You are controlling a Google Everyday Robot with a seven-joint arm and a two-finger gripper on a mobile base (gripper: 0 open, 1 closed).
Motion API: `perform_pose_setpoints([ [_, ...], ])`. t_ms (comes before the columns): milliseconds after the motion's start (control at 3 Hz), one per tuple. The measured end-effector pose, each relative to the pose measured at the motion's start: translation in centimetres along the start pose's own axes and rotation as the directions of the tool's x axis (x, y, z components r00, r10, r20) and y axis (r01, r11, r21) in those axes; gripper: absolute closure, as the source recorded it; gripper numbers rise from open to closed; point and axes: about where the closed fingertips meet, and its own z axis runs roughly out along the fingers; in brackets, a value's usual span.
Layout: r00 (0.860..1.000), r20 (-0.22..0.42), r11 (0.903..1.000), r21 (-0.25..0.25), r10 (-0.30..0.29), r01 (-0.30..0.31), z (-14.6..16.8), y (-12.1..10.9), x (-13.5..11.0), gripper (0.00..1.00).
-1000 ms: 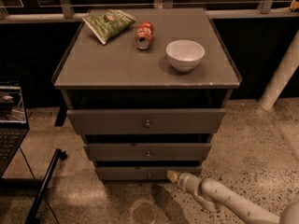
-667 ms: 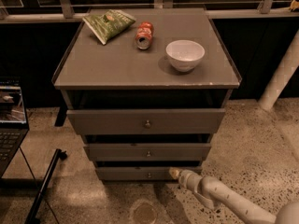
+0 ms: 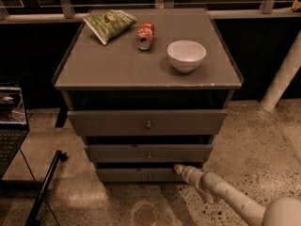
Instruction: Open bottom drawer
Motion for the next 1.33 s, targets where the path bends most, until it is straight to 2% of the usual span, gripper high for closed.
perform_pose_setpoints([
  [333,0.999,0.013,0.9978,0.046,0.047,-0.047,1.1,-2.3,-0.8,1.0],
  [667,0.997,0.014,0.9932,0.084,0.081,-0.082,1.5,-3.6,-1.0,1.0],
  [1333,0.997,0.003,0.9922,0.095,0.081,-0.081,1.4,-3.4,-1.2,1.0],
])
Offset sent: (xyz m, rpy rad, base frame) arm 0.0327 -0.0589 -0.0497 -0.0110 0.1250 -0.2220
